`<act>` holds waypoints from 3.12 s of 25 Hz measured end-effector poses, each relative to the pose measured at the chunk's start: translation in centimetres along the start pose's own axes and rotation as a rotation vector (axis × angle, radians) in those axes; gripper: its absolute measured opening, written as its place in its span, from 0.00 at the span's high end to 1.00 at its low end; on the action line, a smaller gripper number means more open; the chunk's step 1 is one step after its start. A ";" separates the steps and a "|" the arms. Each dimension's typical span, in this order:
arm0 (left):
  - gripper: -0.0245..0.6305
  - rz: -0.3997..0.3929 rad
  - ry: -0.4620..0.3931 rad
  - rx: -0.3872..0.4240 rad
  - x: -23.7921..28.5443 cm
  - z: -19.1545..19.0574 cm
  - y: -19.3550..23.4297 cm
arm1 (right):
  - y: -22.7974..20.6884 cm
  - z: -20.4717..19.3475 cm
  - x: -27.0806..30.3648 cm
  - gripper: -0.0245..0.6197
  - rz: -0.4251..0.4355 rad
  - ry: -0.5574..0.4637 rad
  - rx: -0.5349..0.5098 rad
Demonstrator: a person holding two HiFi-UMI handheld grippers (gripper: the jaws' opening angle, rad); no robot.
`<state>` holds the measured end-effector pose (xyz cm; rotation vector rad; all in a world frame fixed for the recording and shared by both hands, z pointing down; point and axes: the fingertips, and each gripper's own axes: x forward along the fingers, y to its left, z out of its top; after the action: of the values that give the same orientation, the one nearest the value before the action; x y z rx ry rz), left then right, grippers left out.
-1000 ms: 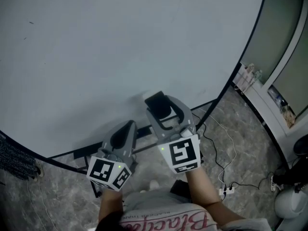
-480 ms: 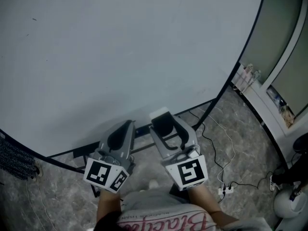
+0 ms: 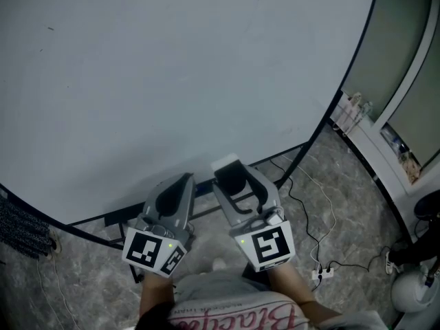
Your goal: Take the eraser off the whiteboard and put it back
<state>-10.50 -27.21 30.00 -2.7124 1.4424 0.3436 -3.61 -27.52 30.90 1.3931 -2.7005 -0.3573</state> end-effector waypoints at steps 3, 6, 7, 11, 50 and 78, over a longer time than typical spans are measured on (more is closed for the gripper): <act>0.97 0.002 0.000 0.006 0.0 0.0 0.1 | -0.7 0.3 0.3 0.59 -0.008 0.001 -0.006; 0.97 0.008 0.002 0.010 0.3 0.0 0.4 | -2.2 1.2 1.2 0.59 -0.025 -0.006 -0.025; 0.97 0.011 0.003 0.010 0.3 0.0 0.5 | -2.6 1.5 1.6 0.59 -0.028 -0.010 -0.033; 0.97 0.024 0.012 0.011 0.2 -0.3 0.8 | -3.9 2.4 3.8 0.59 -0.030 -0.009 -0.078; 0.97 0.039 0.033 0.005 1.0 -0.7 1.9 | -8.5 7.4 12.1 0.54 -0.067 -0.069 -0.065; 0.97 -0.004 0.026 -0.014 2.1 -1.0 1.9 | -1.3 0.1 2.4 0.96 -0.042 0.043 0.054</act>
<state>-10.75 -30.09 30.59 -2.7406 1.4458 0.3215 -3.97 -30.20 30.39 1.4557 -2.6688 -0.2561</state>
